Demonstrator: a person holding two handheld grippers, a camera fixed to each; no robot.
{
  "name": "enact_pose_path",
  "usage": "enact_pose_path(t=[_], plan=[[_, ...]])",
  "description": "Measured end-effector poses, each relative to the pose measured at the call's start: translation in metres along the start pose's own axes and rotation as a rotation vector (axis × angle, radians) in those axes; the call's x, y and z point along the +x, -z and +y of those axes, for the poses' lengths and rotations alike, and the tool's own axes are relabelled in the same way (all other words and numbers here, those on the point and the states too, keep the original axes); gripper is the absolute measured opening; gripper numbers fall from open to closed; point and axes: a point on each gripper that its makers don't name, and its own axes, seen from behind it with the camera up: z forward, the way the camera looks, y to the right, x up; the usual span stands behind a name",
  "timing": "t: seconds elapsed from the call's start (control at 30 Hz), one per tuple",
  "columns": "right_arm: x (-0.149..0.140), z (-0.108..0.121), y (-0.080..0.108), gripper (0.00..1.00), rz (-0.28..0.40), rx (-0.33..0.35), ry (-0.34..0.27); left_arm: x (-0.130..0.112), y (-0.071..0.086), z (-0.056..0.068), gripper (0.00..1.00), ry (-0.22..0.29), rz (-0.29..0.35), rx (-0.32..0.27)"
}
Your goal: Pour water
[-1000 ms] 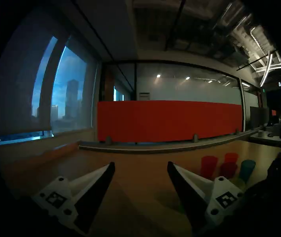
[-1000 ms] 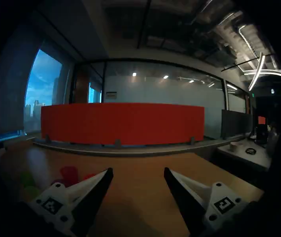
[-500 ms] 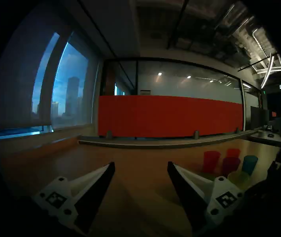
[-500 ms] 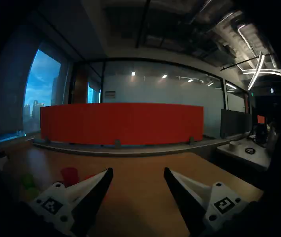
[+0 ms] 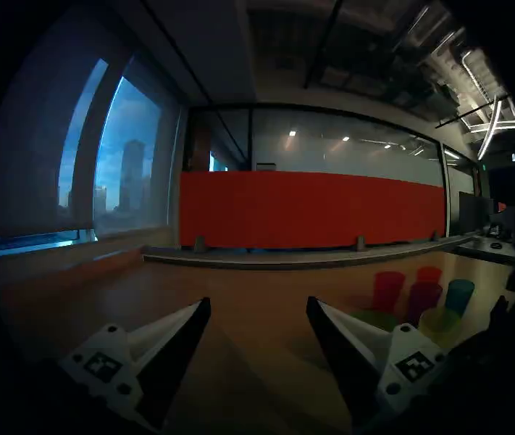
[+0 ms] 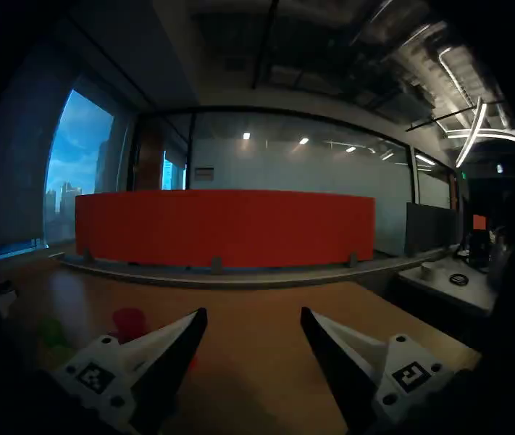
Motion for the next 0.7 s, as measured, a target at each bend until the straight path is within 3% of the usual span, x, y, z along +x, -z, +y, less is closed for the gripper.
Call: enact_pose_path(t=[0.7], plan=[[-0.0013, 0.0084, 0.0068, 1.00, 0.003, -0.010, -0.006, -0.0039, -0.0012, 0.0046, 0.98, -0.014, -0.006, -0.005]])
